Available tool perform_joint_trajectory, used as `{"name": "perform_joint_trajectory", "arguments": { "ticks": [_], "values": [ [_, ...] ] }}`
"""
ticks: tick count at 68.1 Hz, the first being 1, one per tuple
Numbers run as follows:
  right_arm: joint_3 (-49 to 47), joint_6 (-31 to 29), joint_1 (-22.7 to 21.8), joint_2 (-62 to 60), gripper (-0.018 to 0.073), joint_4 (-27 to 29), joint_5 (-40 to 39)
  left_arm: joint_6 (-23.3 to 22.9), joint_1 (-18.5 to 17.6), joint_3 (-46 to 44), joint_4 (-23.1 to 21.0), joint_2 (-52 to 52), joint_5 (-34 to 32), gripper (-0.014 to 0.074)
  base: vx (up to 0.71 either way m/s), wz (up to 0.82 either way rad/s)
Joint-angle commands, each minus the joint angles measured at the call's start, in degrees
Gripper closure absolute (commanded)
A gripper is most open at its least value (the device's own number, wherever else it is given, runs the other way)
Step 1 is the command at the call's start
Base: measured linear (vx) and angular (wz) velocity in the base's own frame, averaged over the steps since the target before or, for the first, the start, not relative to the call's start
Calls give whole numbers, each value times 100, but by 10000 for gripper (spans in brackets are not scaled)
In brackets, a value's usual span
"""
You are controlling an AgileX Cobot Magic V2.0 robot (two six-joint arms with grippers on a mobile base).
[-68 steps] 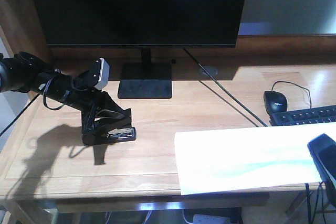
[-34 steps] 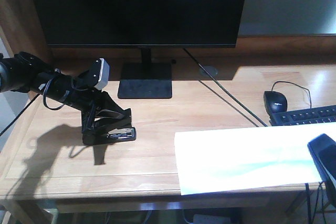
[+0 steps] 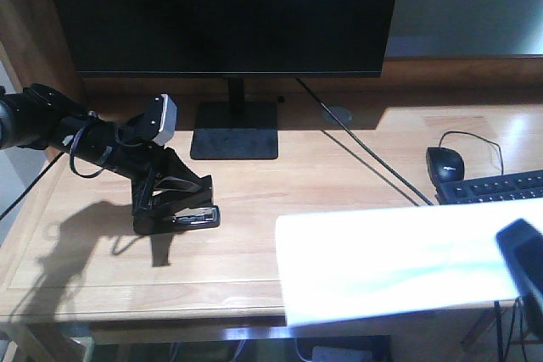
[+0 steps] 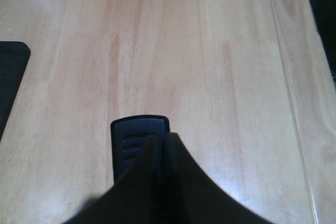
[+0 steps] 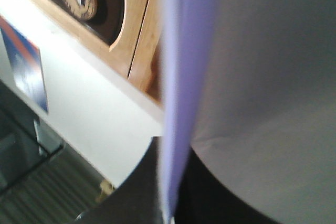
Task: Grab stapler and paper to desk for stapling
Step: 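Swing the right gripper with the white paper toward the stapler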
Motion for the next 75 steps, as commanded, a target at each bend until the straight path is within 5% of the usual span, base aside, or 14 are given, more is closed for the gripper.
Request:
{"name": "perform_joint_trajectory", "arguments": {
  "ticks": [1,24,35,43,62,75],
  "values": [
    [-189,220,-2,32,564,-792,-384,-54,0,-146,-316,-361,142,603,0,0],
    [-1723,2269,-2,742,564,-4773,413,-54,0,-146,-316,-361,142,603,0,0],
    [-2522,2894,-2,1509,564,-6084,181,-54,0,-146,-316,-361,142,603,0,0],
    [-2967,2980,4,2076,564,-6565,-109,-54,0,-146,-316,-361,142,603,0,0],
    [-3620,2764,39,3075,564,-6607,21,-54,-1,-146,-316,-361,149,603,0,0],
    [-4150,2672,1001,3609,564,-6840,892,-54,-1,-146,-316,-361,149,603,0,0]
  ]
}}
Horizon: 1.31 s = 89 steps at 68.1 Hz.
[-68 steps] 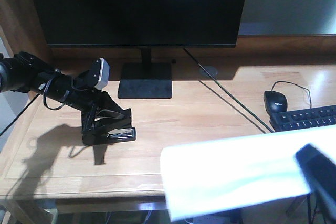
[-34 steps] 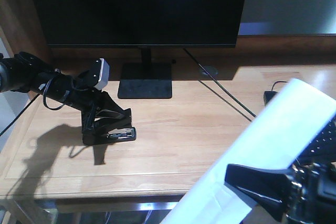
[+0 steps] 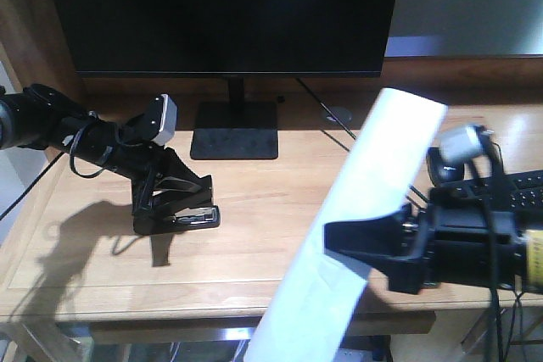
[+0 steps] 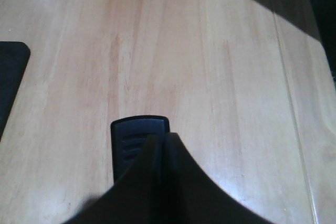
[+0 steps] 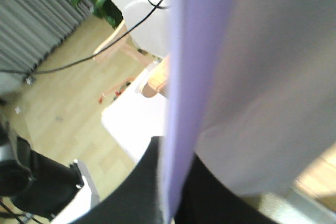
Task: Grab stapler and paper to desk for stapling
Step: 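Swing the right gripper with the white paper toward the stapler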
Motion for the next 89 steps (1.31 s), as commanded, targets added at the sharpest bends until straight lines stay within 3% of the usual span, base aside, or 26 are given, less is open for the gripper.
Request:
{"name": "perform_joint_trajectory", "arguments": {
  "ticks": [1,15,29,39,60,74,89],
  "values": [
    [-476,-113,530,241,564,100,562,-54,-1,-146,-317,-361,149,603,0,0],
    [-997,-1,1455,959,564,56,1934,-54,-1,-146,-317,-361,153,603,0,0],
    [-1652,4,1968,1977,564,61,1427,-54,-1,-146,-317,-361,159,603,0,0],
    [-1983,4,2055,2449,564,69,1431,-54,-1,-146,-317,-361,159,603,0,0],
    [-1866,303,1652,2909,564,-295,2052,-54,-1,-146,-317,-361,164,603,0,0],
    [-1280,303,963,2909,564,-295,2572,-54,-1,-146,-317,-361,164,603,0,0],
    [-844,173,449,2938,564,-295,2633,-54,-1,-146,-317,-361,164,603,0,0]
  ]
}}
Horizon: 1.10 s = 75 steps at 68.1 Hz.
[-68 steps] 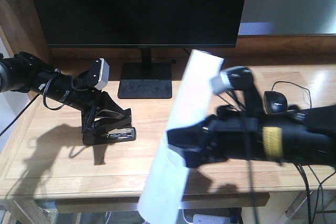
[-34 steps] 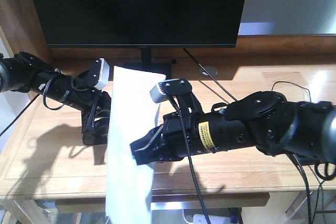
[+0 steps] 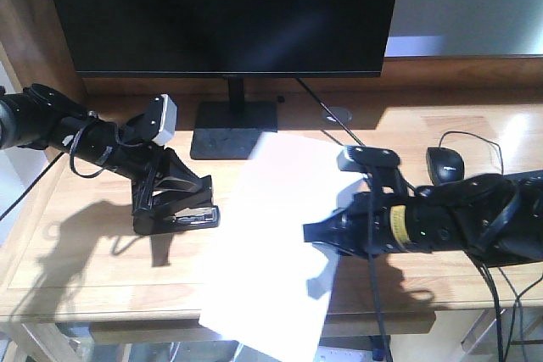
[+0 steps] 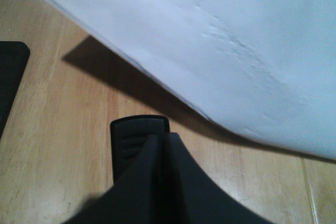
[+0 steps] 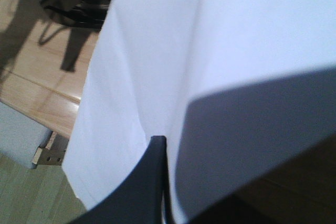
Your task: Grab stapler and paper to desk for stapling
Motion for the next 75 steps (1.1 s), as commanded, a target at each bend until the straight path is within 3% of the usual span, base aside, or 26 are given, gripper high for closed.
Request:
{"name": "perform_joint_trajectory", "arguments": {
  "ticks": [1,22,29,53,75],
  "values": [
    [-15,-111,-176,-175,564,-119,12,-54,-1,-146,-322,-361,159,603,0,0],
    [-15,-293,-220,-126,564,-119,274,-54,-1,-146,-322,-361,159,603,0,0],
    [-33,-27,-277,-126,564,-113,124,-54,-1,-146,-322,-361,159,603,0,0],
    [-460,6,-256,-257,564,-31,-2021,-54,-1,-146,-322,-361,154,603,0,0],
    [-1134,53,-256,-764,564,525,-3436,-54,-1,-146,-322,-361,160,603,0,0]
  ]
}}
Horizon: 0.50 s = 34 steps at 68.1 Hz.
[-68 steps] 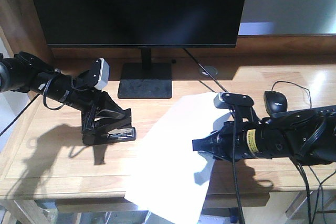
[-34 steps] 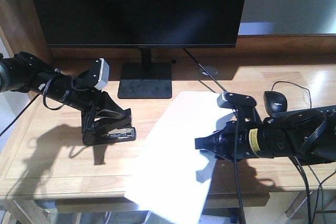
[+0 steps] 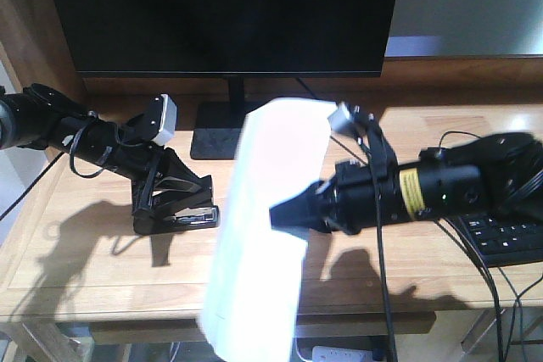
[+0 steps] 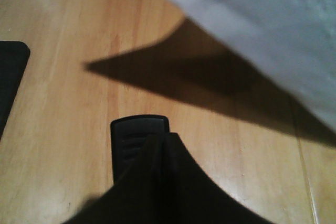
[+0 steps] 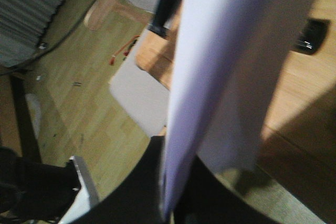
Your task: Grab stapler and paper to desk for stapling
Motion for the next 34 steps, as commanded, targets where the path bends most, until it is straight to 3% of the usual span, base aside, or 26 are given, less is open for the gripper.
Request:
{"name": "perform_joint_trajectory", "arguments": {
  "ticks": [1,9,20,34],
  "values": [
    [-346,11,-6,-324,564,464,-659,-54,-1,-146,-322,-361,160,603,0,0],
    [-413,33,-6,-361,564,613,-780,-54,-1,-146,-322,-361,160,603,0,0],
    [-420,286,-6,-326,564,394,-628,-54,-1,-146,-322,-361,160,603,0,0],
    [-420,304,165,-301,564,677,-620,-54,-1,-146,-322,-361,160,603,0,0]
  ]
}}
